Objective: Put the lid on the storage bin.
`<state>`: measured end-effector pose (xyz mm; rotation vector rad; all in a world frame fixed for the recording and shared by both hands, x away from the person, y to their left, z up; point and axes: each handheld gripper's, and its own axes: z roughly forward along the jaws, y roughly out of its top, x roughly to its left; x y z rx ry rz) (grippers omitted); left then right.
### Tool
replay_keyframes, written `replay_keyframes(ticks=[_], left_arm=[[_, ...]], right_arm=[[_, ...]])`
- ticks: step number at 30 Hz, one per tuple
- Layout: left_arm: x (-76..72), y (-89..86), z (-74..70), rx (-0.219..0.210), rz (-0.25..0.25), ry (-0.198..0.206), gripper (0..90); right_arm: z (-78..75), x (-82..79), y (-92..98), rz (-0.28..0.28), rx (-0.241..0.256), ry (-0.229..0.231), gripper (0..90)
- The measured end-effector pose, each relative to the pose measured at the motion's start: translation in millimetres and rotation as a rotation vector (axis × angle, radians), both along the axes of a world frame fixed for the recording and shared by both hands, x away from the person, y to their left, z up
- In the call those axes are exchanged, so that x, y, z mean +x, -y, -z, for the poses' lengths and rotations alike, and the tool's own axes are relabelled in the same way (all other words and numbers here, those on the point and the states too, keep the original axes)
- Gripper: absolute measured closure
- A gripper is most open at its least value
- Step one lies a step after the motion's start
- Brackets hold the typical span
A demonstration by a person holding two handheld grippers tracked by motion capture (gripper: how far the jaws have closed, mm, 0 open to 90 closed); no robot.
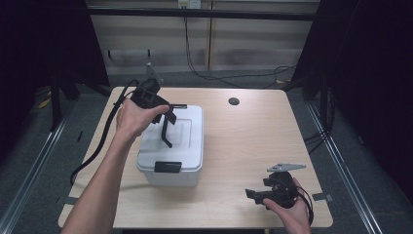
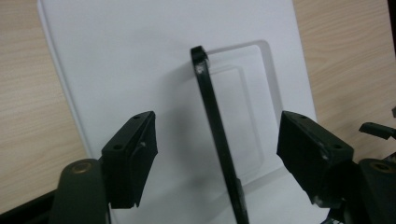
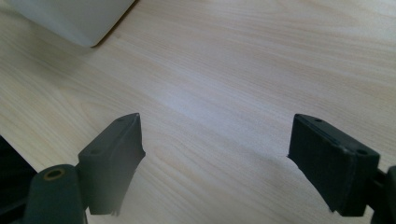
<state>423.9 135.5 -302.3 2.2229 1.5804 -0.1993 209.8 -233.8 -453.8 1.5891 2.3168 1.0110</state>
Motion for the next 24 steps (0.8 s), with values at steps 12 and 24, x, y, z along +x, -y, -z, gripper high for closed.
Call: replay_keyframes(ticks=[12,24], left_arm=[[-11.1,-19.3,-11.8,-0.119,0.146,0.154,16.1],[-34.1,-40.2,-22.1,-0.137,0.237,0.307,16.4]], right_arm=[[0.2,0.5,0.6,0.000,-0.004,-0.002,17.0],[0.3,0.7,-0.4,-0.003,-0.003,-0.007,17.0]])
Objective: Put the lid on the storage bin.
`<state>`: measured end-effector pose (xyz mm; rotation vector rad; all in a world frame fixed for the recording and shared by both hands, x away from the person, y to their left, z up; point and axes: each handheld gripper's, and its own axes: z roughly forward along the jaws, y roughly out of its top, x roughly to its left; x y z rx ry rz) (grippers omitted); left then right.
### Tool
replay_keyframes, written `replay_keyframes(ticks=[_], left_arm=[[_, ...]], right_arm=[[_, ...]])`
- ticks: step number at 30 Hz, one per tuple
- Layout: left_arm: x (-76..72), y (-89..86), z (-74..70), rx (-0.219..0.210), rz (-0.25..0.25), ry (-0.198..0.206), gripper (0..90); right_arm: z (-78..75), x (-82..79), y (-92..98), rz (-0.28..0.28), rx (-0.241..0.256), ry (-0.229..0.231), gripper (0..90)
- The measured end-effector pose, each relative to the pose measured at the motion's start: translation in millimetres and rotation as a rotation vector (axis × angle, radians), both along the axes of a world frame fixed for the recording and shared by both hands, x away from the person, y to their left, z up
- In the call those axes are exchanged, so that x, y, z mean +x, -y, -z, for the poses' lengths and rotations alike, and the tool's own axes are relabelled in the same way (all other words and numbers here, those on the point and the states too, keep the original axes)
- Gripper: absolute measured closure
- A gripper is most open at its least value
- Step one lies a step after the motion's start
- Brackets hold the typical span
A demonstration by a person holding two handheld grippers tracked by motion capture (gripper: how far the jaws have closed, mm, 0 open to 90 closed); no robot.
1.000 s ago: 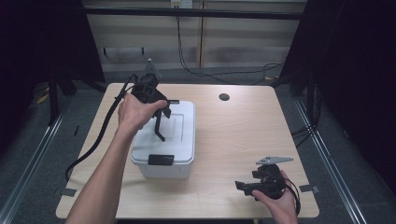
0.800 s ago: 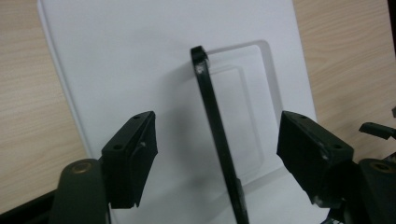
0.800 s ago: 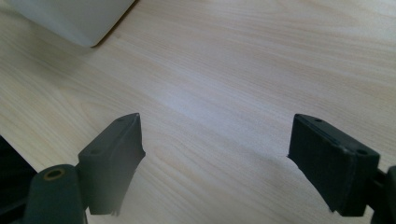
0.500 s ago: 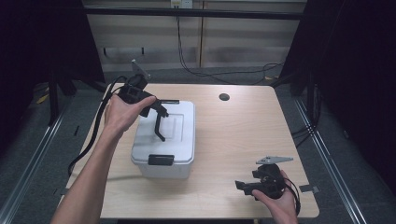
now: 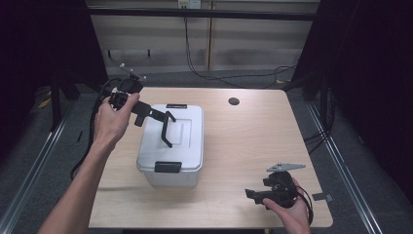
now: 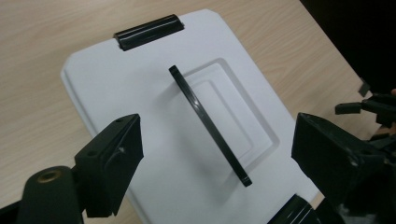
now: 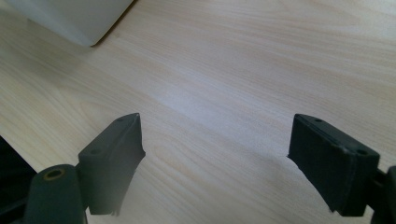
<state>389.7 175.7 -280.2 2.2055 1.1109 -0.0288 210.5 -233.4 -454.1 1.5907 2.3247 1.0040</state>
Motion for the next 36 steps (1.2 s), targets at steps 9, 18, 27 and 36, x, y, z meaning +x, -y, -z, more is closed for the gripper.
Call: replay_keyframes(ticks=[9,18,27,36], left_arm=[[-15.6,-29.7,9.3,-0.026,0.046,0.093,17.9],[-25.5,-60.7,25.5,-0.027,0.004,0.123,18.5],[-40.8,-87.0,45.0,-0.077,-0.027,0.155,19.2],[-59.8,-117.4,66.6,-0.129,-0.106,0.205,19.9]], right_arm=[[-0.1,-0.4,0.4,0.002,0.000,0.002,17.0],[0.0,0.1,-0.3,-0.001,-0.001,0.000,16.9],[0.0,0.3,-0.3,-0.001,-0.003,0.000,16.9],[0.1,0.4,-0.3,0.008,0.000,0.000,17.0]])
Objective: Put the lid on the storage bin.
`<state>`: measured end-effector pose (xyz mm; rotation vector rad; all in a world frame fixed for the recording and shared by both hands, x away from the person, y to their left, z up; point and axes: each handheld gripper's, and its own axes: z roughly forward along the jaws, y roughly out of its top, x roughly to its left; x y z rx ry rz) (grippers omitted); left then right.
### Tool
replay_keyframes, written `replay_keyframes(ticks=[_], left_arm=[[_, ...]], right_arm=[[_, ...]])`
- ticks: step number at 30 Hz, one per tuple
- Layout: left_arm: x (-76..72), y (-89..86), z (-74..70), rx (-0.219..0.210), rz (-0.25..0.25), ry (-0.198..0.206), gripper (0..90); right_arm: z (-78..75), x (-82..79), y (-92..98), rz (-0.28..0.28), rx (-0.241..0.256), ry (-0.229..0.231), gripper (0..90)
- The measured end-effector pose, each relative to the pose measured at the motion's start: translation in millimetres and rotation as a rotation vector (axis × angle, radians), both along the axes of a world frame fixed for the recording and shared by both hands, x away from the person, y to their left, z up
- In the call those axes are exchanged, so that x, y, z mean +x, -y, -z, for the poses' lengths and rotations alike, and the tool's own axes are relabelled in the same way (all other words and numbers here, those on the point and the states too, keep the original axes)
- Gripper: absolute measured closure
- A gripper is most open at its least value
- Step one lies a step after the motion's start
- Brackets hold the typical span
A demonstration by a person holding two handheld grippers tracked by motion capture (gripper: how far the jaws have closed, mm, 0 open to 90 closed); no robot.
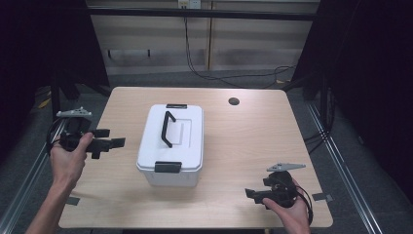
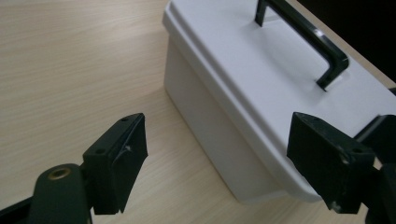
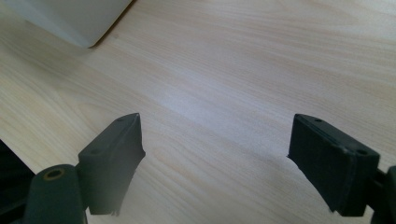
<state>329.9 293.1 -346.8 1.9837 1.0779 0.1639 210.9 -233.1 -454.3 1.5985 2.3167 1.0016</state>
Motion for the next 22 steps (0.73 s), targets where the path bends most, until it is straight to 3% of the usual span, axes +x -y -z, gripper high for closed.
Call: replay_keyframes(ticks=[2,4,5,8,9,12,13,16,19,22], left_arm=[[-4.4,-8.9,13.1,0.023,-0.040,0.016,19.9],[-6.5,-12.1,17.6,0.014,-0.045,0.016,19.7],[-11.8,-17.6,28.7,-0.032,-0.051,0.020,18.3],[-17.4,-17.5,36.8,-0.026,-0.060,0.044,16.2],[-19.8,-16.5,43.9,-0.014,-0.061,0.034,16.1],[-23.1,-18.9,49.9,-0.031,-0.056,0.030,16.2],[-23.0,-22.7,54.7,-0.030,-0.051,-0.012,16.2],[-24.1,-33.7,62.5,-0.051,-0.078,-0.021,16.2],[-28.5,-39.7,70.1,-0.035,-0.099,-0.012,16.2],[-32.9,-41.1,77.4,-0.021,-0.101,-0.007,16.2]], right_arm=[[-0.1,-0.1,-0.2,-0.002,0.000,0.000,16.9],[0.3,0.0,-0.1,-0.001,0.001,-0.003,17.0],[0.5,0.1,0.2,-0.001,0.000,-0.001,16.9],[0.8,0.9,0.4,0.002,0.000,-0.007,16.5],[0.9,0.8,-0.2,0.006,-0.003,-0.007,16.3],[1.2,0.7,-0.5,0.002,-0.009,-0.003,16.3],[0.9,0.4,-0.2,0.004,-0.009,-0.002,16.3],[1.4,1.3,-0.5,0.008,-0.012,-0.008,16.3],[3.2,2.9,0.1,0.021,-0.020,-0.005,16.3],[5.6,5.0,2.0,0.069,-0.029,0.008,16.4]])
